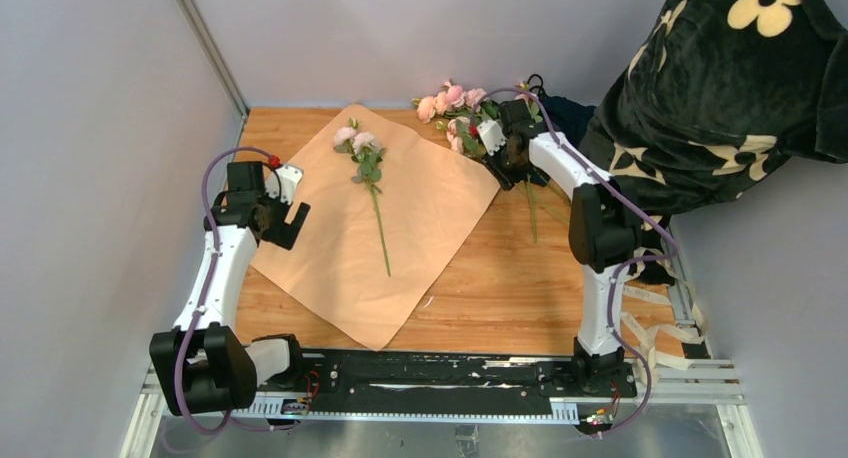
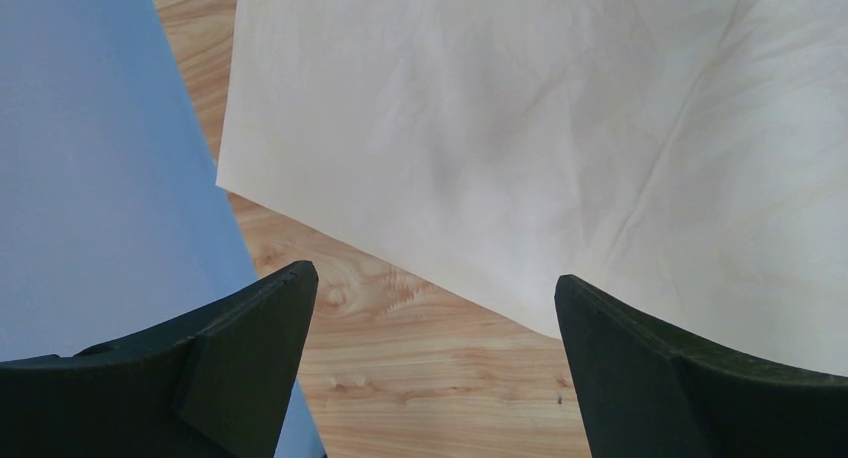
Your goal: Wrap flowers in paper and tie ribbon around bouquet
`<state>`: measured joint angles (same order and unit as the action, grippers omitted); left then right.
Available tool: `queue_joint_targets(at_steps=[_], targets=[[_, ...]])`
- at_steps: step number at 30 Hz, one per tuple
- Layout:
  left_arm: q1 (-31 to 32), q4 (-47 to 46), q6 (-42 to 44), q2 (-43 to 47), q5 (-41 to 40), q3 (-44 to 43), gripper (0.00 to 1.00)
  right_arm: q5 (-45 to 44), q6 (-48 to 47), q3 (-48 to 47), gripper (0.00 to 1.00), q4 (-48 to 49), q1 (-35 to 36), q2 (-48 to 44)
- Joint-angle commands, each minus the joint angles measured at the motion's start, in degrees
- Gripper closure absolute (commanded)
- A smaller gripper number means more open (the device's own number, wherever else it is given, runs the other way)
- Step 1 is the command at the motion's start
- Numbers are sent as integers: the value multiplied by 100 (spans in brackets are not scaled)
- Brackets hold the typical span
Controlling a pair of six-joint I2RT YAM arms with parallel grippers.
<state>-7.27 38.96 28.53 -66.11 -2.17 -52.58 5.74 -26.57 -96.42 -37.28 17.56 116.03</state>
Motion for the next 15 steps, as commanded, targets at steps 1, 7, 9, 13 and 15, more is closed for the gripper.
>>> queue_joint_targets(at_steps=[1, 7, 9, 13, 15], targets=[[24, 7, -77, -106, -86, -174, 0, -501, -842, -1131, 56, -956, -322, 710], [33, 5, -112, -319, -173, -181, 0, -737, -854, -1420, 55, -835, -341, 1365], [23, 6, -116, -353, -178, -174, 0, -918, -860, -1419, 57, -720, -341, 1467], [24, 2, -136, -374, -136, -139, 0, -832, -799, -1396, 72, -658, -341, 1645], [24, 2, -159, -399, -118, -162, 0, -936, -744, -1382, 81, -647, -341, 1635]])
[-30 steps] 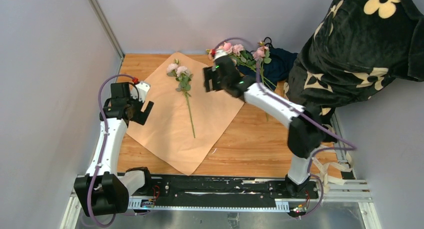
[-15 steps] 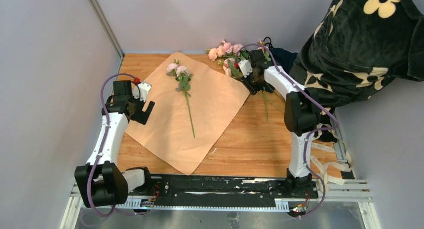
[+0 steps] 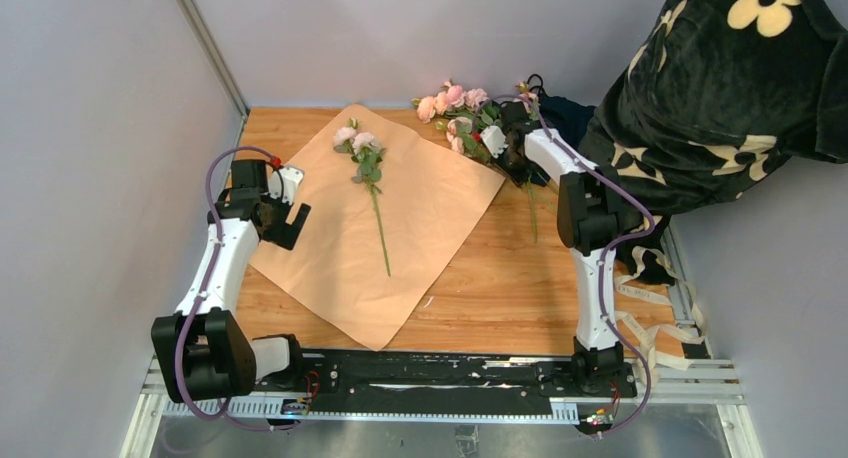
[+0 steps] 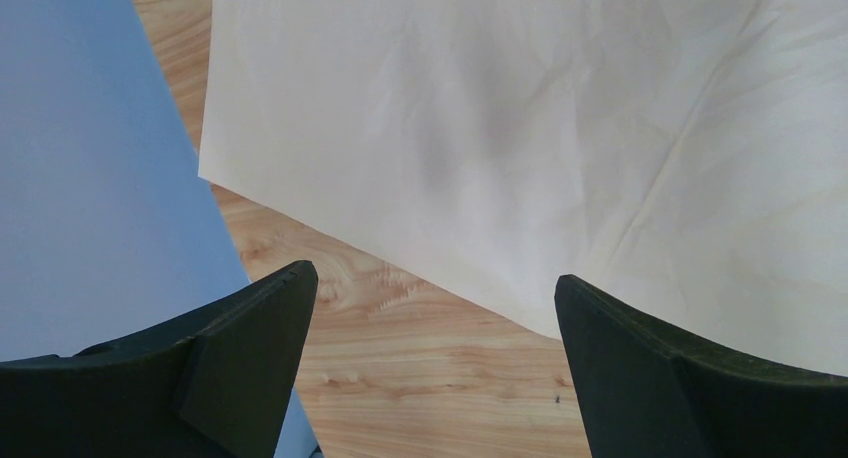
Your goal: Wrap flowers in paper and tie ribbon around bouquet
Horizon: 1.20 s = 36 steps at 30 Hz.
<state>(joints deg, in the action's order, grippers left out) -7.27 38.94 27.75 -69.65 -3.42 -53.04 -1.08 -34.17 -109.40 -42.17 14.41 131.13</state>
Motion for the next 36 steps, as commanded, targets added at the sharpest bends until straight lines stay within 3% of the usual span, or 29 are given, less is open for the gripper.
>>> queue_joint_targets(at_steps=[1, 5, 13, 16, 17, 19, 21, 24, 26, 30, 32, 36], targets=[[28, 1, -79, -48, 8, -121, 0, -271, 26, -86, 85, -125, -26, 91], [26, 4, -63, -29, 54, -136, 0, -428, 8, -66, 100, -64, -26, -307], [24, 174, 19, 359, 435, -132, 0, -1171, 964, 35, 100, 184, -26, -1883], [25, 484, 211, 526, 889, -259, 0, -883, 1727, 266, 100, 484, -11, -2780], [31, 694, 322, 562, 1157, -331, 0, -394, 2069, 460, 100, 696, -9, -3140], [31, 1039, 409, 635, 1686, -508, 0, 777, 2948, 1277, 100, 1509, -2, -4029], [52, 1320, 389, 717, 2224, -758, 0, 1688, 4416, 2393, 100, 3340, 126, -4843], [133, 1487, 104, 887, 3114, -1333, 0, 1456, 5668, 3656, 100, 5419, 914, -5579], [161, 1478, -191, 1020, 3874, -1714, 0, 751, 5851, 3967, 100, 6065, 1731, -5691], [404, 1481, -717, 1101, 5442, -2428, 0, 483, 6170, 3780, 100, 6992, 2996, -5134], [643, 1438, -956, 1083, 5608, -2680, 0, 670, 6391, 3400, 100, 7115, 3405, -4708], [1095, 973, -1415, 1124, 5003, -2722, 0, 953, 6626, 2938, 100, 7456, 3816, -4197]])
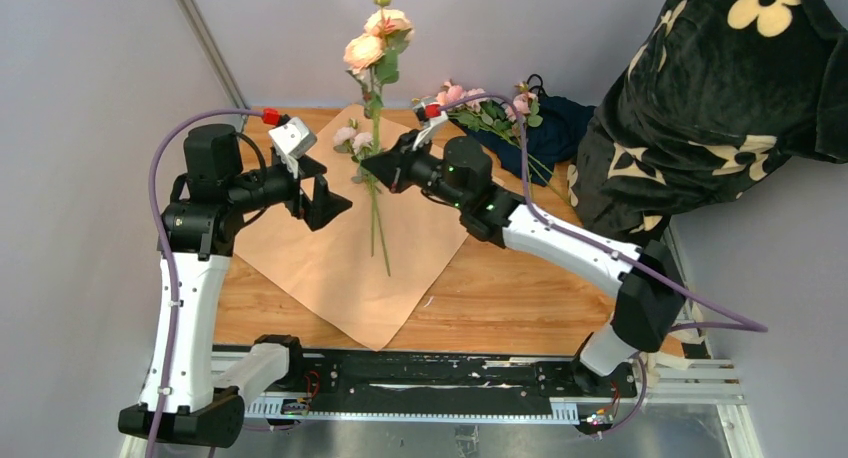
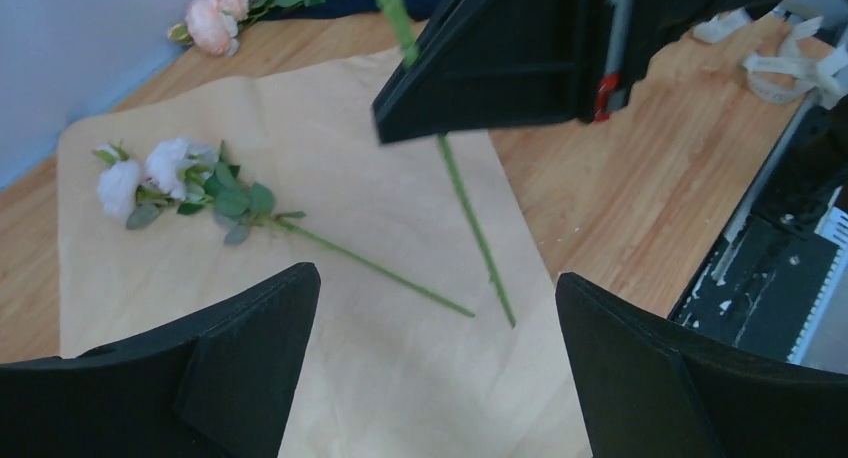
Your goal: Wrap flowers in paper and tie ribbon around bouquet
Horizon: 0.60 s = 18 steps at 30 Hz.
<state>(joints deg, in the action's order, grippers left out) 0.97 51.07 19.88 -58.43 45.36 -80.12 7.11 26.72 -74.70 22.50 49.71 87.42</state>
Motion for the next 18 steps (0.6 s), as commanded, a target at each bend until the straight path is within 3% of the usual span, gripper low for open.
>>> queue_joint_targets(at_steps=[1, 3, 6, 11, 13, 16, 17, 18], targets=[[280, -347, -657, 19, -95, 35, 0, 104, 515, -641, 100, 996, 369, 225], [281, -509, -684, 62, -422, 181, 1, 63, 501, -767, 100, 992, 500, 317], [282, -649, -726, 81, -240, 382, 5, 71, 571, -827, 100, 1023, 623, 412], [356, -908, -1046, 40, 118, 523, 22, 24, 712, -844, 100, 1092, 768, 553], [381, -913, -1144, 33, 154, 521, 39, 67, 726, -884, 100, 1098, 800, 618], [386, -912, -1279, 57, 69, 551, 89, 116, 656, -968, 100, 1019, 803, 662], [386, -931, -1366, 73, 8, 576, 100, 118, 560, -999, 100, 913, 796, 677], [386, -964, -1516, 76, -47, 629, 100, 115, 429, -1105, 100, 725, 784, 674]])
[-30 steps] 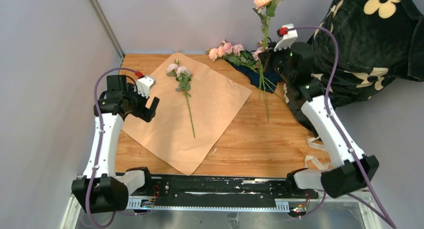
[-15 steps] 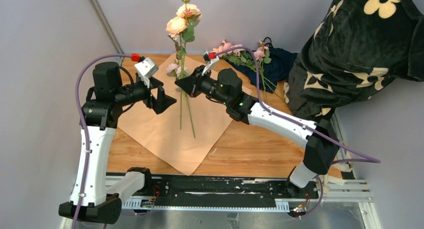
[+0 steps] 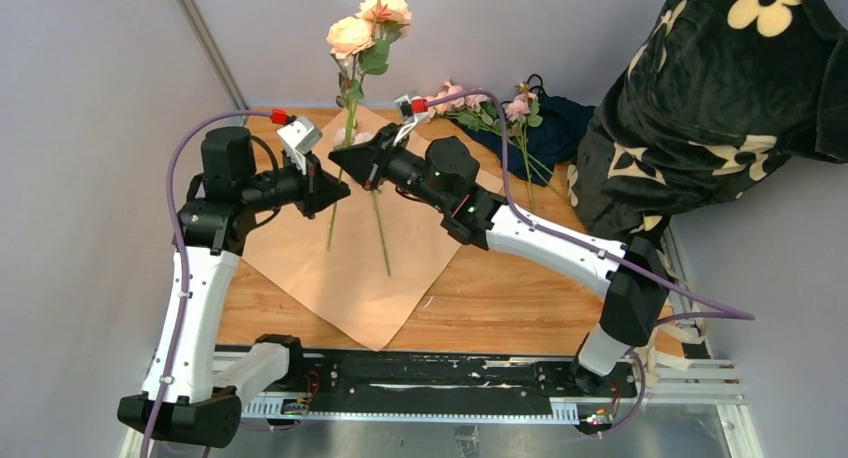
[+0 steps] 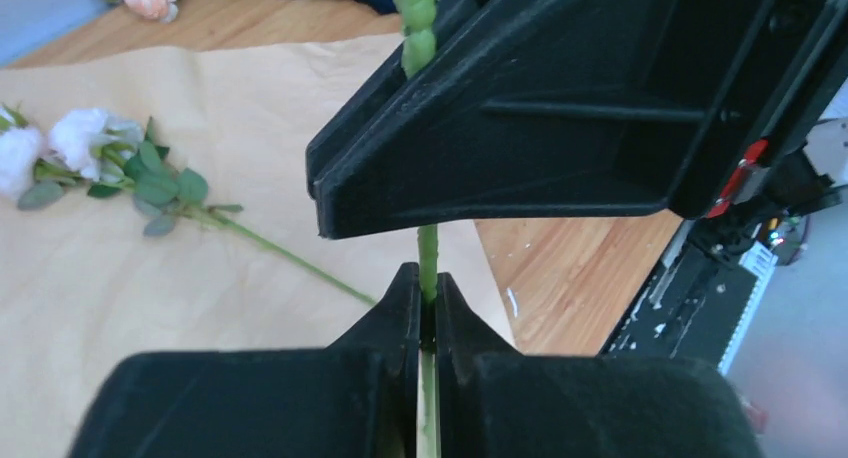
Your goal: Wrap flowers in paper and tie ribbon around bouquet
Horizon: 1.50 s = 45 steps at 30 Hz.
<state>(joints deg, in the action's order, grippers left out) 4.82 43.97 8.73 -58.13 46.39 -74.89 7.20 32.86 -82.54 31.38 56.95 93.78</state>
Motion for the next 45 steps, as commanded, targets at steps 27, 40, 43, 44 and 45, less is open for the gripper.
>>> queue_joint_targets(at_steps=[27, 40, 43, 44, 45], targets=[[494, -2657, -3961, -4064, -3604, 1668, 79, -1511, -2480, 1383, 39, -5304, -3722, -921], [493, -777, -3013, -3419, -4151, 895, 16, -1421, -3105, -1317, 45, -6262, -4698, 2487], [486, -527, -2658, -3311, -4134, 806, 12, -1337, -3044, -1617, 48, -6435, -4801, 3000], [485, -442, -2522, -3259, -4059, 803, 12, -1286, -3009, -1639, 50, -6457, -4829, 3143], [485, -398, -2399, -3193, -3971, 837, 12, -1256, -2998, -1630, 53, -6459, -4841, 3192]])
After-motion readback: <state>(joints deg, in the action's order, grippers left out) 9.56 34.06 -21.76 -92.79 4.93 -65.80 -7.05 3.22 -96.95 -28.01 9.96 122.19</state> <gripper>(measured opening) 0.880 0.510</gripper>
